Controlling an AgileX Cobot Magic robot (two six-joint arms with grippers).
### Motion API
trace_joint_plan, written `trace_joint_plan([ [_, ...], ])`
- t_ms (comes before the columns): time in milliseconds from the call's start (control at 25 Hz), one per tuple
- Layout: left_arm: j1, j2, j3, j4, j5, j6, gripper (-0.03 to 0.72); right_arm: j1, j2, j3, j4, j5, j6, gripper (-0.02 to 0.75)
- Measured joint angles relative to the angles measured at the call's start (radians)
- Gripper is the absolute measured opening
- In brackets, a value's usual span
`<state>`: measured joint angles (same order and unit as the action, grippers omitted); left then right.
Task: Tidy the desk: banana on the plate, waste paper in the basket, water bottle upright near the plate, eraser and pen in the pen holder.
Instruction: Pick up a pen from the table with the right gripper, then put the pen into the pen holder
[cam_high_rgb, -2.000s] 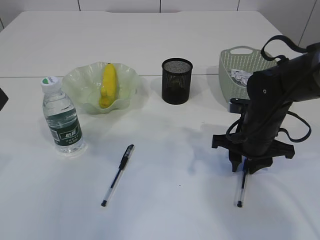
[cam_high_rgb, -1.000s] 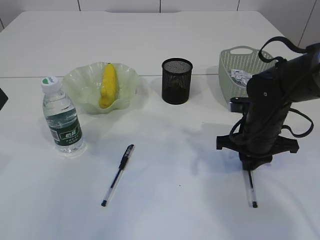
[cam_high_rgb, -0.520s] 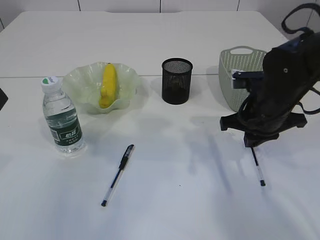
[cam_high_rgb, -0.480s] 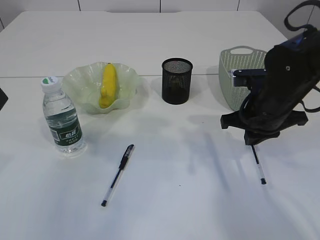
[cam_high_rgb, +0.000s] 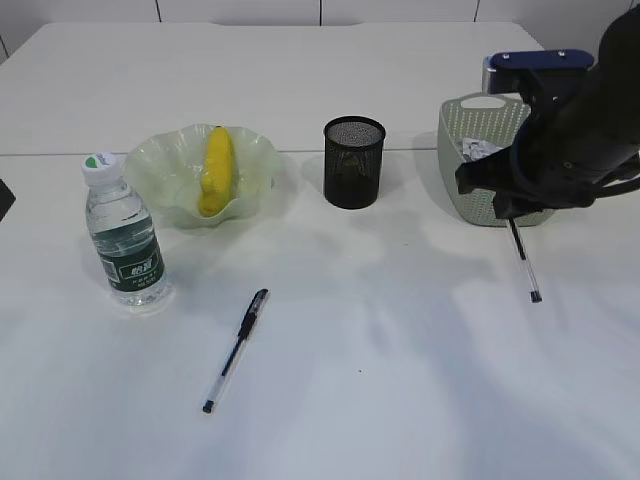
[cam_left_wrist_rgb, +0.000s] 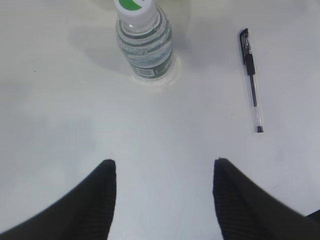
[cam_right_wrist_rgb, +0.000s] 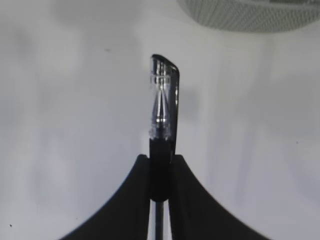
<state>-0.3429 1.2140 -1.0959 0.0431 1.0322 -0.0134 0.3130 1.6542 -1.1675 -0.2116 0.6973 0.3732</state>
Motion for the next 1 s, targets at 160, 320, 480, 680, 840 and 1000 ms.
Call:
trace_joint_plan([
  [160,0.0,0.0,0.0,0.0,0.0,0.0,0.433,0.0,-0.035,0.0,-0.004,-0.078,-0.037,0.05],
  [320,0.0,0.0,0.0,0.0,0.0,0.0,0.433,0.0,-0.039,0.002,-0.011,-0.166,-0.068,0.05],
  [480,0.0,0.0,0.0,0.0,0.001,0.0,0.433,0.0,-0.039,0.004,-0.039,-0.272,-0.08,0.05],
  [680,0.0,0.0,0.0,-0.022,0.001,0.0,0.433,0.0,-0.039,0.004,-0.076,-0.423,-0.087,0.05],
  [840,0.0,0.0,0.0,-0.025,0.001,0.0,0.428,0.0,-0.039,0.004,-0.108,-0.532,-0.088,0.05],
  [1000,0.0,0.0,0.0,-0.029,0.001,0.0,0.426,0.0,-0.039,0.004,-0.128,-0.617,-0.088,0.05],
])
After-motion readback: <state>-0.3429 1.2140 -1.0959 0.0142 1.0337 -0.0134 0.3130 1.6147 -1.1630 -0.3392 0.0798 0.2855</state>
